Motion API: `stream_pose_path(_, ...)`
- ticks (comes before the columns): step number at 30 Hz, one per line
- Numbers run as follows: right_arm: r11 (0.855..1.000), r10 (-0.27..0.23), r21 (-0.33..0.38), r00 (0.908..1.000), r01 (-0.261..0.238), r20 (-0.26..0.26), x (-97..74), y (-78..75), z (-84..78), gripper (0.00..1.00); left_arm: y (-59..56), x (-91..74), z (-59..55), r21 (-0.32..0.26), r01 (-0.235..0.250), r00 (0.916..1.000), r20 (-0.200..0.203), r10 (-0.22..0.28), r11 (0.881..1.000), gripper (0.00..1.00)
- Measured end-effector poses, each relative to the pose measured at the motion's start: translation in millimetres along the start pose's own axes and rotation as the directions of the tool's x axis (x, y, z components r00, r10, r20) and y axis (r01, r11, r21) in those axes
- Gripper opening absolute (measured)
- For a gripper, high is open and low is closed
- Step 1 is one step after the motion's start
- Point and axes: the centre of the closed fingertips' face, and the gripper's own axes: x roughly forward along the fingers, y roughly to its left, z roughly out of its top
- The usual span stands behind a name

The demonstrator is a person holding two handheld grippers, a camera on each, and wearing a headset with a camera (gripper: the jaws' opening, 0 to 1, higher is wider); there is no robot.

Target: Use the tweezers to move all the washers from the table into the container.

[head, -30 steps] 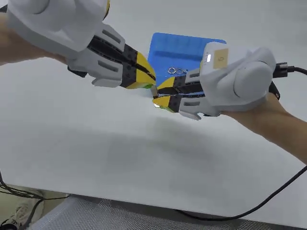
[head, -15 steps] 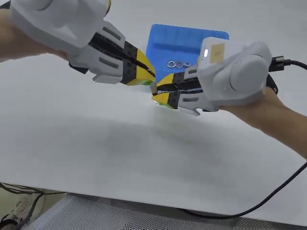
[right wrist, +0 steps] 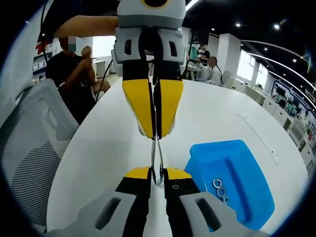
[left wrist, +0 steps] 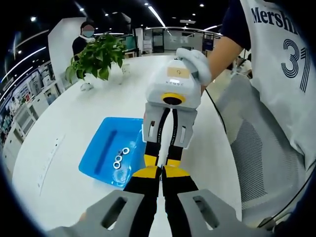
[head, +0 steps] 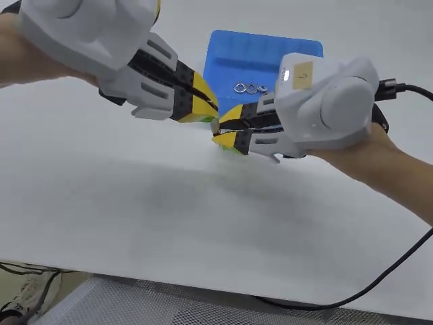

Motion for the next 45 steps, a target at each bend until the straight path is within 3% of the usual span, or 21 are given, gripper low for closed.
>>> stream_pose_path(13, 1.0, 0.004, -0.005, 1.0, -0.004, -0.008, 1.1, 1.1, 1.0, 0.11, -2.3, 1.4, 2.1, 0.017, 0.002, 0.9998, -0.019, -0.002, 1.0, 0.05)
stream_pose_path(19, 1.0, -0.004, 0.009, 0.9999, 0.004, 0.013, -0.5, 0.0, 7.1, 0.12, -0.6, 3.0, 2.5, 0.016, 0.007, 0.9995, -0.031, -0.006, 1.0, 0.05)
stream_pose_path(33, 1.0, -0.005, 0.008, 0.9999, 0.006, -0.013, 1.0, -0.2, 2.9, 0.1, 0.3, 5.9, 1.9, 0.0, 0.016, 0.9986, -0.051, -0.016, 1.0, 0.05)
stream_pose_path(45, 1.0, 0.018, 0.012, 0.9995, -0.018, -0.027, 1.4, 4.4, 3.9, 0.09, -2.6, 3.6, 0.1, -0.027, 0.027, 0.9993, -0.026, -0.028, 0.999, 0.06)
